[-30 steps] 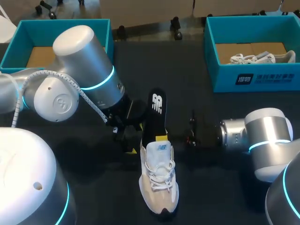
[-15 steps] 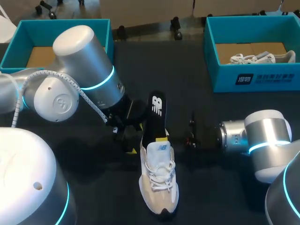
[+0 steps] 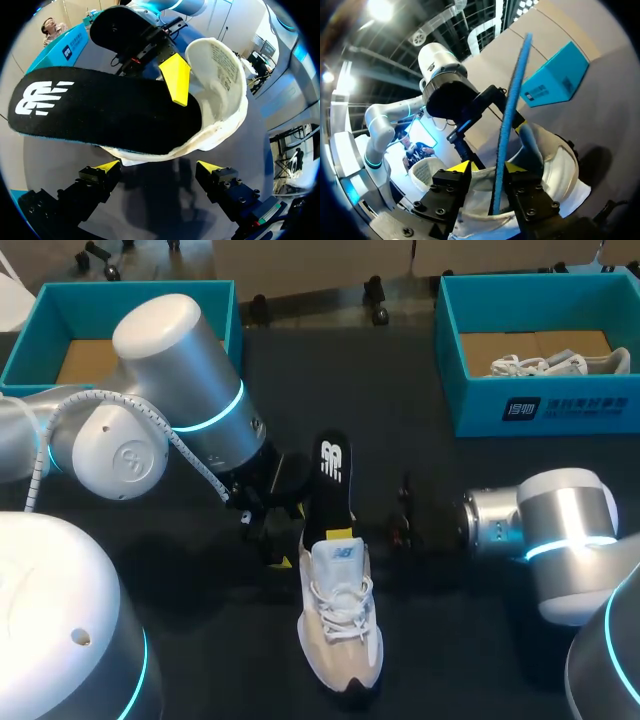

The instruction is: Take the shoe out of the shoebox, open the shoe tongue, remove and reinsert the insole, then place the shoe into the shoebox

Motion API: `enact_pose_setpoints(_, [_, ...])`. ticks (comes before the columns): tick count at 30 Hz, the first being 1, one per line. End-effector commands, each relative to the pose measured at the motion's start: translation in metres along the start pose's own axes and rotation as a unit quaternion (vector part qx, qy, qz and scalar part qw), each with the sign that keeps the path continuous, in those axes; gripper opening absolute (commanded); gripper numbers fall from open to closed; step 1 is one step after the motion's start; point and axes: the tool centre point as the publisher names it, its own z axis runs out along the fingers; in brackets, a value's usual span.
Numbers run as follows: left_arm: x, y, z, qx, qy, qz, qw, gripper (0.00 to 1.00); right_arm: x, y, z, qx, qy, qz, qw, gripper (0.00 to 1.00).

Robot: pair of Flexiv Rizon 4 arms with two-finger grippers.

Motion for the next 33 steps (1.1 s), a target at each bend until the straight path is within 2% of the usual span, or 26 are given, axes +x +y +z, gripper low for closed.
enact_pose_setpoints(1, [0.000,0.000,0.001,-0.001,0.000,0.000,1.000,1.00,0.000,0.009,0.002,0.007,-0.005,-0.003,1.000,0.41])
enact_pose_setpoints(14, [0.000,0.000,0.001,-0.001,0.000,0.000,1.000,1.00,-0.007,0.027,0.009,0.010,-0.003,-0.027,1.000,0.37])
enact_pose_setpoints(17, [0.000,0.000,0.001,-0.001,0.000,0.000,1.000,1.00,-0.009,0.030,0.009,0.008,-0.004,-0.029,1.000,0.29])
enact_pose_setpoints(20, [0.000,0.000,0.001,-0.001,0.000,0.000,1.000,1.00,-0.011,0.031,0.008,0.002,-0.006,-0.031,1.000,0.03])
enact_pose_setpoints(21, [0.000,0.000,0.001,-0.001,0.000,0.000,1.000,1.00,-0.011,0.031,0.008,0.001,-0.006,-0.031,0.999,0.00])
enact_pose_setpoints(33, [0.000,0.000,0.001,-0.001,0.000,0.000,1.000,1.00,-0.014,0.017,0.007,-0.007,-0.002,-0.007,1.000,0.00])
